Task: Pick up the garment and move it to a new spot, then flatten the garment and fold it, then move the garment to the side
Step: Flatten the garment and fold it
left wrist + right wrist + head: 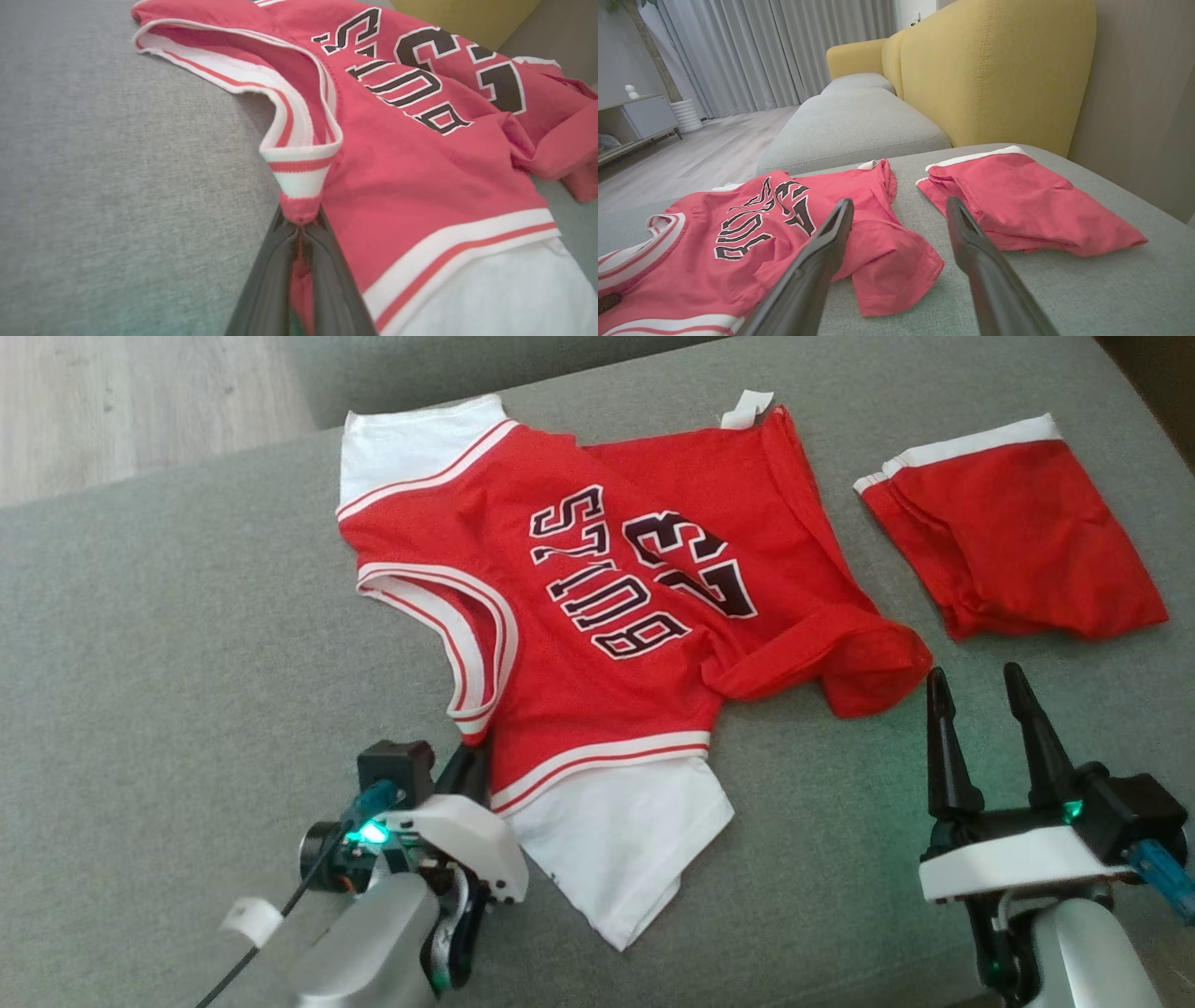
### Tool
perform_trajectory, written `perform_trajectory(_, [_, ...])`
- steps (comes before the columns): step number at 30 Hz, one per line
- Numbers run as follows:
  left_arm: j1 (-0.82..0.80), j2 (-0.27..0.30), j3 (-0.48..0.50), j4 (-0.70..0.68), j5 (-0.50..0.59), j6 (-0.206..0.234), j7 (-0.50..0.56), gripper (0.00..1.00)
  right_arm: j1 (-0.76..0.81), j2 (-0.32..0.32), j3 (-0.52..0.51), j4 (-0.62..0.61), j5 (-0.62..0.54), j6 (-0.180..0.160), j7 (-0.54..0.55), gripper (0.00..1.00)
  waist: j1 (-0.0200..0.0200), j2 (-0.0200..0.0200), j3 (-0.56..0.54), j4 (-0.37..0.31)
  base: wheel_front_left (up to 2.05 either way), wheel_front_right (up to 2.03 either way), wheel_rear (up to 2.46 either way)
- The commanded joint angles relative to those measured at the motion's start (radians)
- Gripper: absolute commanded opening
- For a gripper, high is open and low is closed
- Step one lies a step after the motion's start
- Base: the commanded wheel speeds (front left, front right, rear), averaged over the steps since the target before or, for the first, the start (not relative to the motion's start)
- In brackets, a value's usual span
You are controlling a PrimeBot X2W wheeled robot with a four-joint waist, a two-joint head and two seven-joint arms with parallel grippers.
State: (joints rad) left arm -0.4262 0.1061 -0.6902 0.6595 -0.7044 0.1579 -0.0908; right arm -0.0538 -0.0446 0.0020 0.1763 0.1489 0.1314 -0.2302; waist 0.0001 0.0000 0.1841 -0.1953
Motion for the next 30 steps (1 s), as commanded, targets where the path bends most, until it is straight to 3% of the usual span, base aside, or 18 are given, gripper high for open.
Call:
perform_trajectory(1, [-0.034, 0.021, 0.039, -0.013, -0.001, 0.001, -0.017, 0.0, -0.028, -0.006, 0.021, -0.026, 0.004, -0.001, -0.014, 1.0, -0.0001, 0.0, -0.006, 0.003, 0.0, 0.0, 0.0])
perform_trajectory(9, [-0.06, 0.107, 0.087, -0.001, -0.005, 0.005, -0.057, 0.0, -0.017, -0.006, 0.011, -0.009, -0.006, -0.001, -0.016, 1.0, -0.0001, 0.0, -0.052, 0.054, 0.0, 0.0, 0.0])
perform_trajectory(18, [-0.092, 0.208, 0.098, -0.006, 0.005, -0.005, -0.022, 0.0, -0.006, -0.006, 0.017, -0.006, -0.016, -0.001, -0.004, 1.0, -0.0001, 0.0, -0.092, 0.113, 0.0, 0.0, 0.0])
perform_trajectory(19, [-0.098, 0.214, 0.097, -0.004, 0.007, -0.005, -0.02, 0.16, -0.005, -0.006, 0.019, -0.007, -0.017, -0.001, -0.002, 1.0, -0.0001, 0.0, -0.093, 0.117, 0.0, 0.0, 0.0])
perform_trajectory(21, [-0.107, 0.217, 0.095, 0.0, 0.008, -0.007, -0.016, 0.8, -0.003, -0.006, 0.02, -0.009, -0.02, -0.001, 0.002, 1.0, -0.0001, 0.0, -0.095, 0.126, 0.0, 0.0, 0.0])
perform_trajectory(22, [-0.107, 0.217, 0.095, 0.0, 0.008, -0.007, -0.016, 0.8, -0.003, -0.006, 0.02, -0.009, -0.02, -0.001, 0.002, 1.0, -0.0001, 0.0, -0.095, 0.126, 0.0, 0.0, 0.0])
perform_trajectory(23, [-0.111, 0.218, 0.094, 0.002, 0.011, -0.005, -0.019, 1.0, -0.002, -0.006, 0.021, -0.009, -0.02, -0.001, 0.003, 1.0, -0.0001, 0.0, -0.096, 0.129, 0.0, 0.0, 0.0])
perform_trajectory(30, [-0.1, 0.194, 0.104, -0.024, 0.014, 0.011, -0.099, 1.0, 0.0, -0.006, 0.016, -0.018, -0.017, -0.001, 0.002, 1.0, -0.0001, 0.0, -0.111, 0.147, 0.0, 0.0, 0.0])
